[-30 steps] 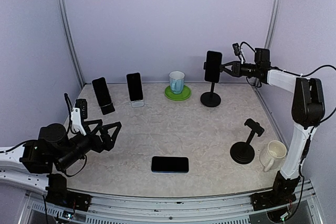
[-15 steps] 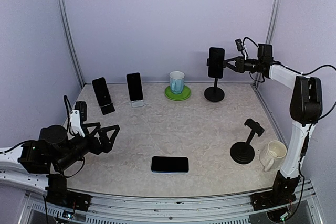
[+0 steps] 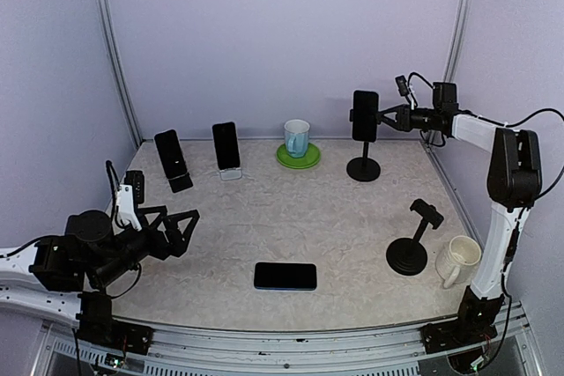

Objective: Place the phone on the phone stand
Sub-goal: Move the phone stand with the phone to the center of the board.

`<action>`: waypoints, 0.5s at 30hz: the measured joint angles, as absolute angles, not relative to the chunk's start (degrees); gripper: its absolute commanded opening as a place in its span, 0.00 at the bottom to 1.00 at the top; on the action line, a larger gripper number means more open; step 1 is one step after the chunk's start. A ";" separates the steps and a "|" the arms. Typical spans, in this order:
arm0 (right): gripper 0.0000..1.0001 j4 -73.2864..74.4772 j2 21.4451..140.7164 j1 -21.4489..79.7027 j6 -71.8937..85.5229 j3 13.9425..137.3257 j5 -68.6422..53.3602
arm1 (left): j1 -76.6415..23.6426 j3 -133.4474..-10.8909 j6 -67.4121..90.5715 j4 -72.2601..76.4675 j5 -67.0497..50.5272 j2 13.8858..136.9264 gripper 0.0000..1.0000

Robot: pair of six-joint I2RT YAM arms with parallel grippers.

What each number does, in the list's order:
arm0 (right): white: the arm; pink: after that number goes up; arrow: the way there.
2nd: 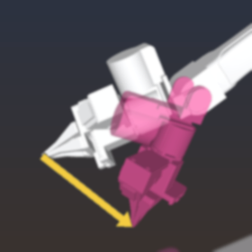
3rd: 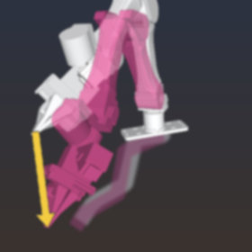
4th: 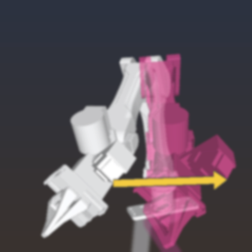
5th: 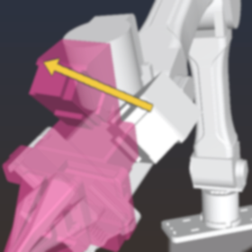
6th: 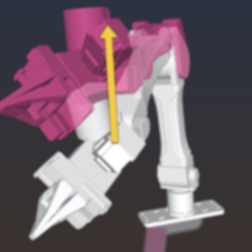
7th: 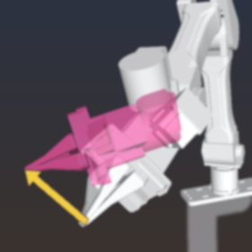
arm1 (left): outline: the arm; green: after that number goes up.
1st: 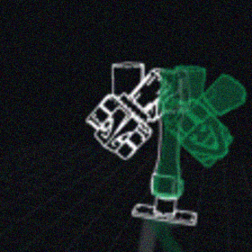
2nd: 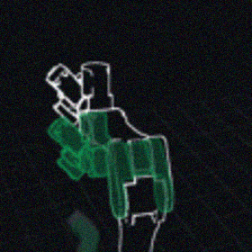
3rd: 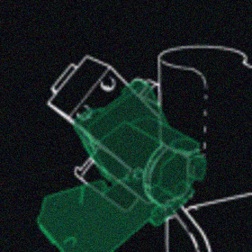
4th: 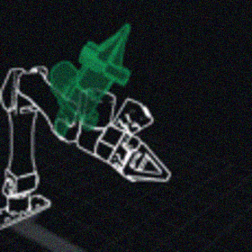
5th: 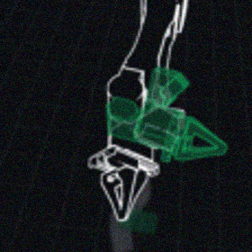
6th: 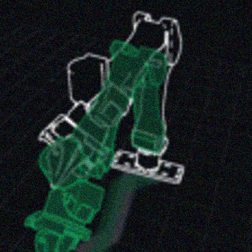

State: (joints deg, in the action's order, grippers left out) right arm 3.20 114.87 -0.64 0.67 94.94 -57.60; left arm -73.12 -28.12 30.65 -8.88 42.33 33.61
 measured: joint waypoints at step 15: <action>0.25 -1.63 112.57 -0.89 1.10 88.95 -55.66 | -73.14 -28.12 31.07 -8.86 43.20 33.47 0.99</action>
State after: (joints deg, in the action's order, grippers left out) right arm -1.63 112.57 -0.89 1.10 88.95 -55.66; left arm -73.14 -28.12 31.07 -8.86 43.20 33.47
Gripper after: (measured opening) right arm 0.220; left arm 0.987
